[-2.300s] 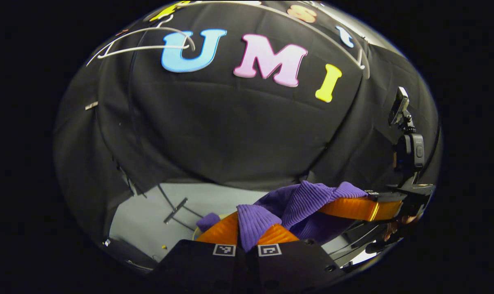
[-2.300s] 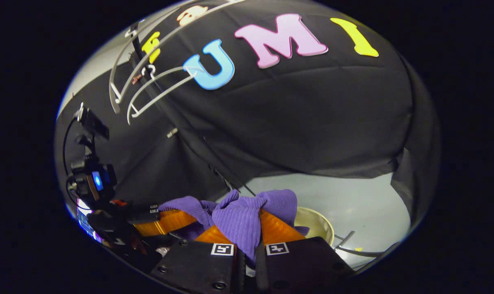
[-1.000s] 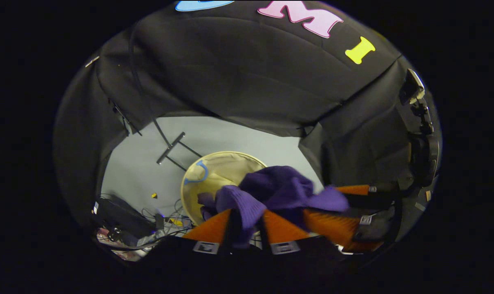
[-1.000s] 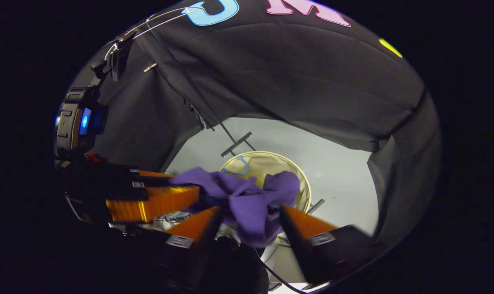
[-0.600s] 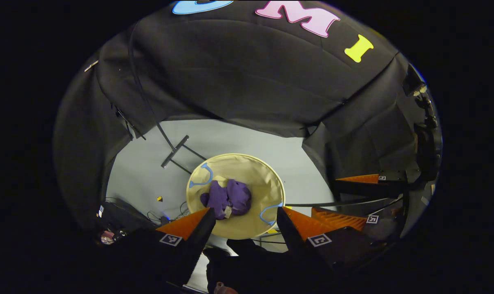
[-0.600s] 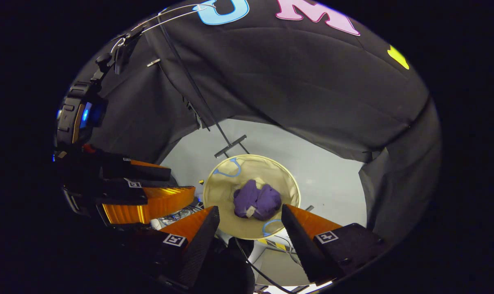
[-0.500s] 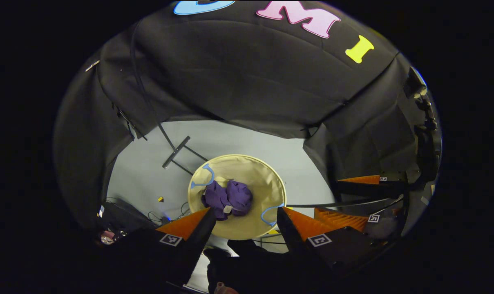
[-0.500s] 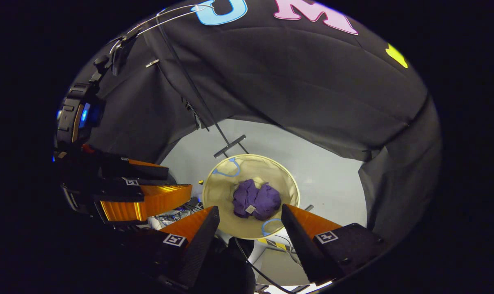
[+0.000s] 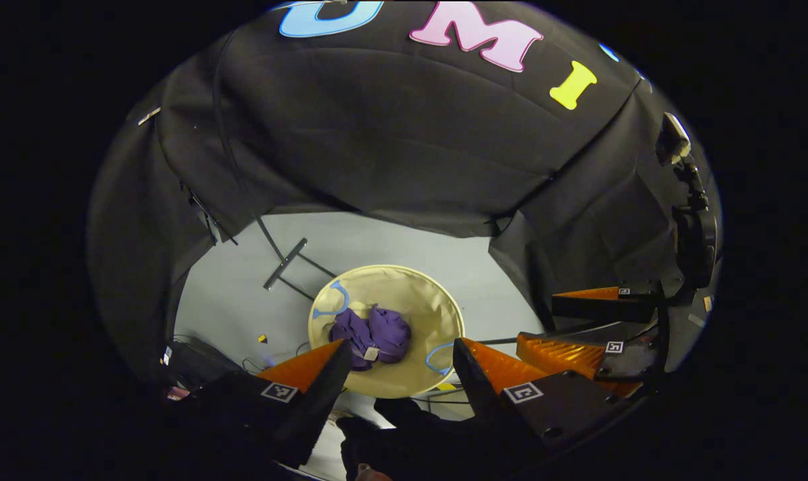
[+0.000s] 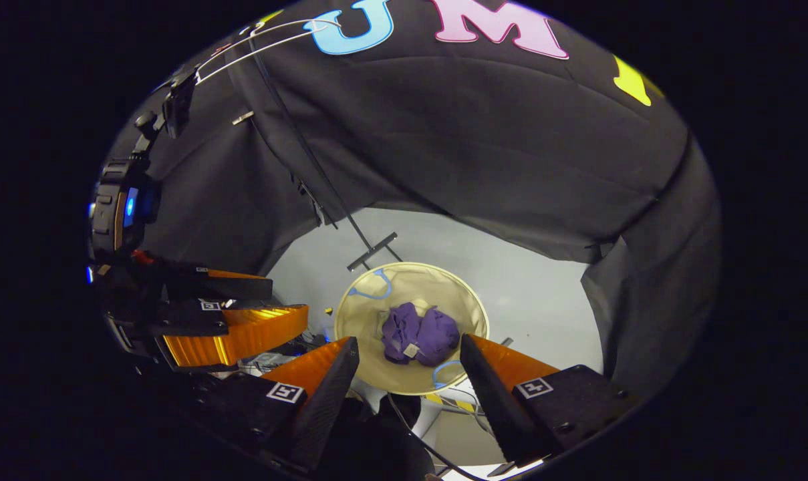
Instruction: Grasp the clothes on the hanger with both hands and then place them into the laundry hamper below.
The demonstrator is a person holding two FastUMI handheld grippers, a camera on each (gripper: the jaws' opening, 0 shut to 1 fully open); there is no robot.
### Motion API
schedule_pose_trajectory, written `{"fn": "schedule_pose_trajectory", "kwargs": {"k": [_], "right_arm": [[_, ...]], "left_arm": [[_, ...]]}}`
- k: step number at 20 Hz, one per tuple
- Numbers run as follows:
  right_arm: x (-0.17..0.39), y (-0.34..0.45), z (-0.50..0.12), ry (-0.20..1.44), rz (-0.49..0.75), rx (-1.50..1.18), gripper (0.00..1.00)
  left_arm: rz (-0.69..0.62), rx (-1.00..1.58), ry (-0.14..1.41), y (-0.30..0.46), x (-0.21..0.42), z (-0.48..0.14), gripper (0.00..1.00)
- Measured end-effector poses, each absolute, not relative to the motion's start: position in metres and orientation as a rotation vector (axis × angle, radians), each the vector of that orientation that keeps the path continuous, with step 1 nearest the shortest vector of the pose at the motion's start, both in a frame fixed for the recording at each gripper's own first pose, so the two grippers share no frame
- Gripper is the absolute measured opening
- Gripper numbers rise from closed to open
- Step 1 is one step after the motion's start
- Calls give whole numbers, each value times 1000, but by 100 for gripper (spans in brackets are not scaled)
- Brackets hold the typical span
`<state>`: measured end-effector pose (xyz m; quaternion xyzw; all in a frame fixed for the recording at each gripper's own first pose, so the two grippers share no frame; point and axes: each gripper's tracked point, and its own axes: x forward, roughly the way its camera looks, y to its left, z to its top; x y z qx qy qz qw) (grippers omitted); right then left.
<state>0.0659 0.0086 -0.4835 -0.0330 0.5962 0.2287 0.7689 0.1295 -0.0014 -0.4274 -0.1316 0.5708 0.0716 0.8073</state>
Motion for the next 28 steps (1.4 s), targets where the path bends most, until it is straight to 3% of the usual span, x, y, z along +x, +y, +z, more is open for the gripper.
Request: {"fn": "schedule_pose_trajectory", "kwargs": {"k": [7, 15, 20, 28], "right_arm": [[61, 28, -416, 1117, 425, -27, 99], [57, 57, -279, 739, 338, -5, 98], [40, 50, -176, 419, 244, -63, 98], [-21, 41, -75, 162, 143, -19, 98]], "left_arm": [[101, -181, 1038, 18, 118, -359, 95], [29, -45, 680, 36, 110, -217, 95], [1, -2, 514, 40, 72, -139, 95], [-25, 75, 247, 27, -6, -34, 92]]}}
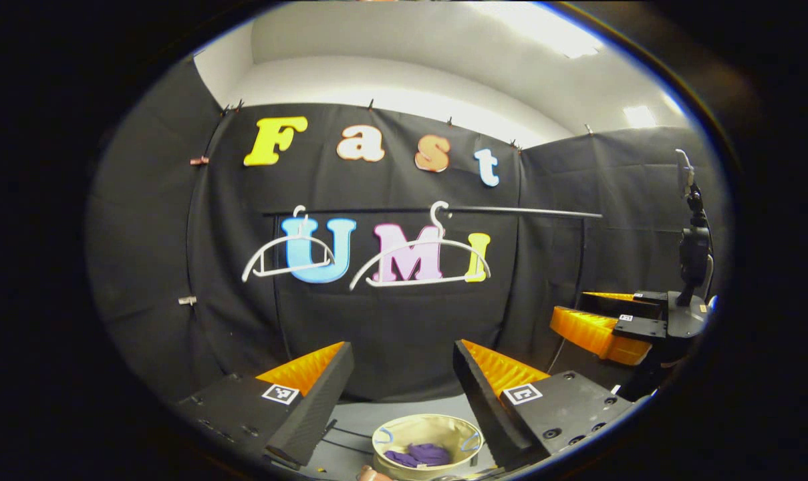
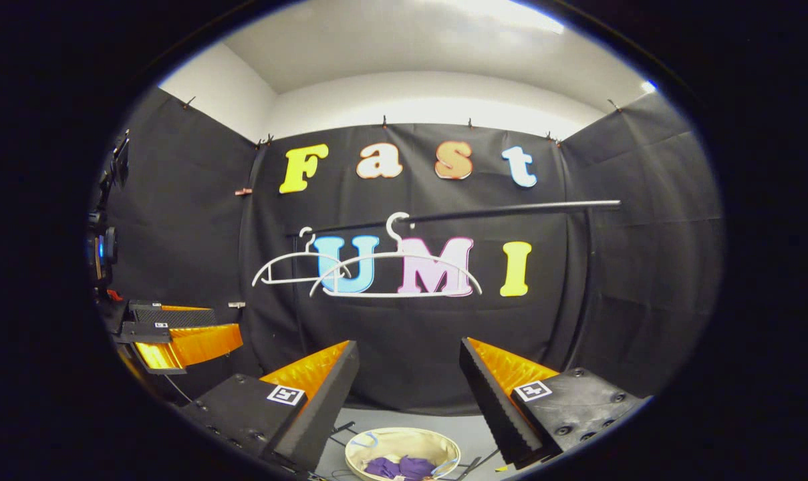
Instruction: Grasp the clothes on the hanger with both hands and then place them into the laundry hamper below.
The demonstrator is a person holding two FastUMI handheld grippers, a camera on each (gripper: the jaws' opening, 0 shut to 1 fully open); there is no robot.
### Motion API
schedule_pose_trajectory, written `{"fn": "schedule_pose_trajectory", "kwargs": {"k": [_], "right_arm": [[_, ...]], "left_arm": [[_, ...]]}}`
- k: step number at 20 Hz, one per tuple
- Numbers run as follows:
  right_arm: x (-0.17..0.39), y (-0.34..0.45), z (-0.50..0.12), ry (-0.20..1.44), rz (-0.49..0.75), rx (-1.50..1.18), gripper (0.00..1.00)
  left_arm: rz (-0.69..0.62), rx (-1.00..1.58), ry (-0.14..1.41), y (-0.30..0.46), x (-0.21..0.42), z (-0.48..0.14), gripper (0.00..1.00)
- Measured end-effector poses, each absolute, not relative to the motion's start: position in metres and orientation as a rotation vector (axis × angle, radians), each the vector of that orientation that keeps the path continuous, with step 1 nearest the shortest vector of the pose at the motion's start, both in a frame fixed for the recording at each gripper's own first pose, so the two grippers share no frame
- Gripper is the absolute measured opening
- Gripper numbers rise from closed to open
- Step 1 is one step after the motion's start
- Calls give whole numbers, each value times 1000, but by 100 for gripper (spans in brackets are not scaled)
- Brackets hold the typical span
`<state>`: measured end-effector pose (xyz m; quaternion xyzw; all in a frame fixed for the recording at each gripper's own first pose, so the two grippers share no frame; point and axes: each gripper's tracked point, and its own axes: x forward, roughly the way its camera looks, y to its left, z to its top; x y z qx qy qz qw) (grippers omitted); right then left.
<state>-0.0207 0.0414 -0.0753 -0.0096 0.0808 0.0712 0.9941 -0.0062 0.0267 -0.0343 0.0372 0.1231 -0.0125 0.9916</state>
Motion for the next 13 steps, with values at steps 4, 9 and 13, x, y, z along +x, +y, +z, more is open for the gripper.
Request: {"fn": "schedule_pose_trajectory", "kwargs": {"k": [4, 9, 13], "right_arm": [[-42, 42, -55, 111, 122, -42, 97], [-47, 34, -33, 67, 141, -11, 94], [-41, 33, -27, 85, 203, 37, 95]], "left_arm": [[-67, 62, 197, 19, -6, -25, 92], [-73, 72, 139, 2, -7, -16, 95], [-28, 74, 122, -9, -1, -14, 92]]}}
